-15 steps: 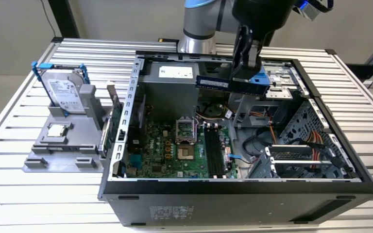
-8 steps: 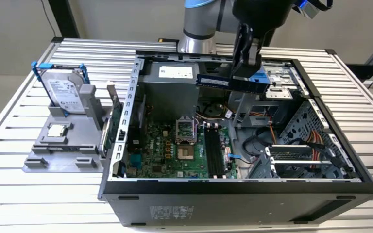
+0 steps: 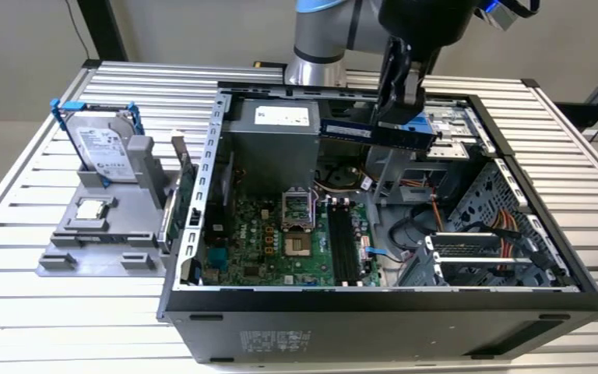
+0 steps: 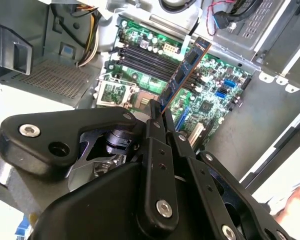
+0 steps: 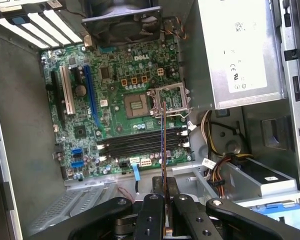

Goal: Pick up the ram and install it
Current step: 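Insert the ram into the slot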

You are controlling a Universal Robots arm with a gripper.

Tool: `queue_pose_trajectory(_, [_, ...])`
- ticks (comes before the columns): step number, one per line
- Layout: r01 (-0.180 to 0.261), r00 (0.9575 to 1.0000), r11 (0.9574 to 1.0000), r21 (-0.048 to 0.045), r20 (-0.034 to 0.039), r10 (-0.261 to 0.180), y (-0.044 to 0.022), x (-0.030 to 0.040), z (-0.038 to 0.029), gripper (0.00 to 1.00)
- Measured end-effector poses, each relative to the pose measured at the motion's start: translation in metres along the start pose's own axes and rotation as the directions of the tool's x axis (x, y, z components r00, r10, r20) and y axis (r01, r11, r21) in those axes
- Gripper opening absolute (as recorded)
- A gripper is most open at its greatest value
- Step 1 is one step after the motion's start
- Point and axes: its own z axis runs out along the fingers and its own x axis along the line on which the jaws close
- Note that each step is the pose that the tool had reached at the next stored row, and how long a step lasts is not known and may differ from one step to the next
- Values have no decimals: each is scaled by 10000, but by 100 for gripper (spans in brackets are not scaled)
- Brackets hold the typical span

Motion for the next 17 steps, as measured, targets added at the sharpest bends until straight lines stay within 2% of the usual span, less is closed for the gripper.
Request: queue_pose_trajectory(17, [-137,9999,9999,-1,2,137,-14,-3,-1,0])
